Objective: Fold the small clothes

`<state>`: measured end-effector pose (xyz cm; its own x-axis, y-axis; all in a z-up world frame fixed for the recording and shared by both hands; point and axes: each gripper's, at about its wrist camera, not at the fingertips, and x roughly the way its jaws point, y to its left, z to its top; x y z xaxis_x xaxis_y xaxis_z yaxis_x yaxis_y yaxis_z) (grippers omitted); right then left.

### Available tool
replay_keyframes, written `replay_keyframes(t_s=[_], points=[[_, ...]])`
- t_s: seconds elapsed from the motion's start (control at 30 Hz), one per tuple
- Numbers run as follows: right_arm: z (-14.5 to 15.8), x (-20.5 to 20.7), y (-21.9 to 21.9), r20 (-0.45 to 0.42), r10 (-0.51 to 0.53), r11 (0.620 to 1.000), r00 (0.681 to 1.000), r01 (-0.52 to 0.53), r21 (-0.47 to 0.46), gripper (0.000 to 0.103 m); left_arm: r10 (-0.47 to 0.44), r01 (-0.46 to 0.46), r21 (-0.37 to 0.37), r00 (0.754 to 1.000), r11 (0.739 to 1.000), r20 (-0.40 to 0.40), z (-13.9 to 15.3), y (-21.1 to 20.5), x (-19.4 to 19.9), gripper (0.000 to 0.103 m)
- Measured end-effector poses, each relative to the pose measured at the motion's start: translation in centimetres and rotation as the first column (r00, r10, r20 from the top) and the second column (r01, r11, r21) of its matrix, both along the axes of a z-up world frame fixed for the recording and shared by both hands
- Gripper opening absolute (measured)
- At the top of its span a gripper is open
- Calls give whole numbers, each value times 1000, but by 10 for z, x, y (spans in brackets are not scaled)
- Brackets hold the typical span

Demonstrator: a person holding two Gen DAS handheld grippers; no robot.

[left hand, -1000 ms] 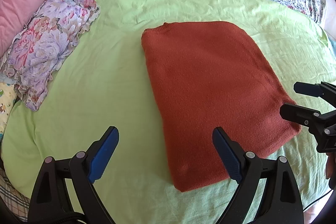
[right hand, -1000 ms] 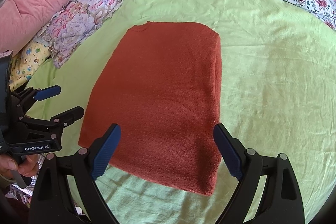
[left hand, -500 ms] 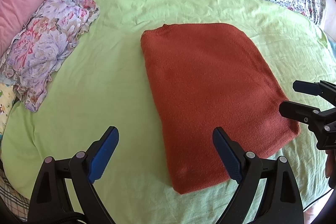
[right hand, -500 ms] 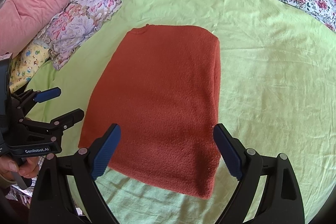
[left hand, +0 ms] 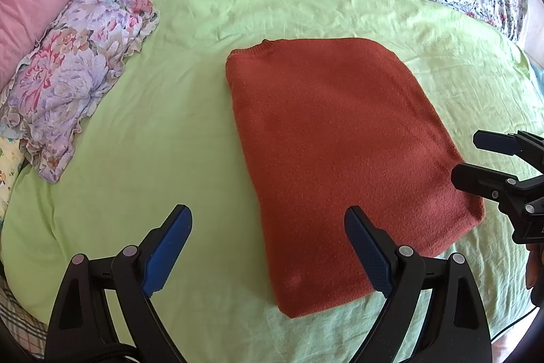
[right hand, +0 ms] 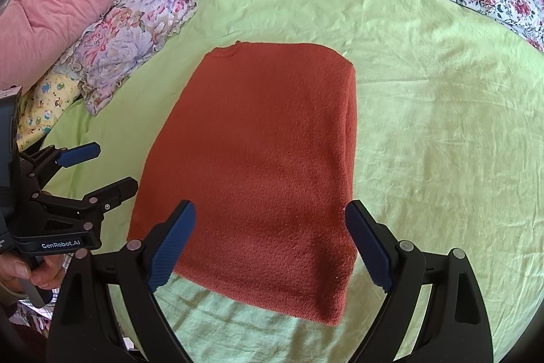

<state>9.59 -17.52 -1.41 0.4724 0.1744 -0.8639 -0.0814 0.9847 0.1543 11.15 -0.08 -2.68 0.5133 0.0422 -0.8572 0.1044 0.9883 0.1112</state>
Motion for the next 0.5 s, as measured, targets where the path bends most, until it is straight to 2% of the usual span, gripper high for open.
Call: replay_keyframes(t_s=[0.5], points=[[3, 4, 0, 7, -5, 1000, 1000, 5, 4, 90, -19, 18, 19, 1000, 1000, 14, 3, -5, 3, 92]])
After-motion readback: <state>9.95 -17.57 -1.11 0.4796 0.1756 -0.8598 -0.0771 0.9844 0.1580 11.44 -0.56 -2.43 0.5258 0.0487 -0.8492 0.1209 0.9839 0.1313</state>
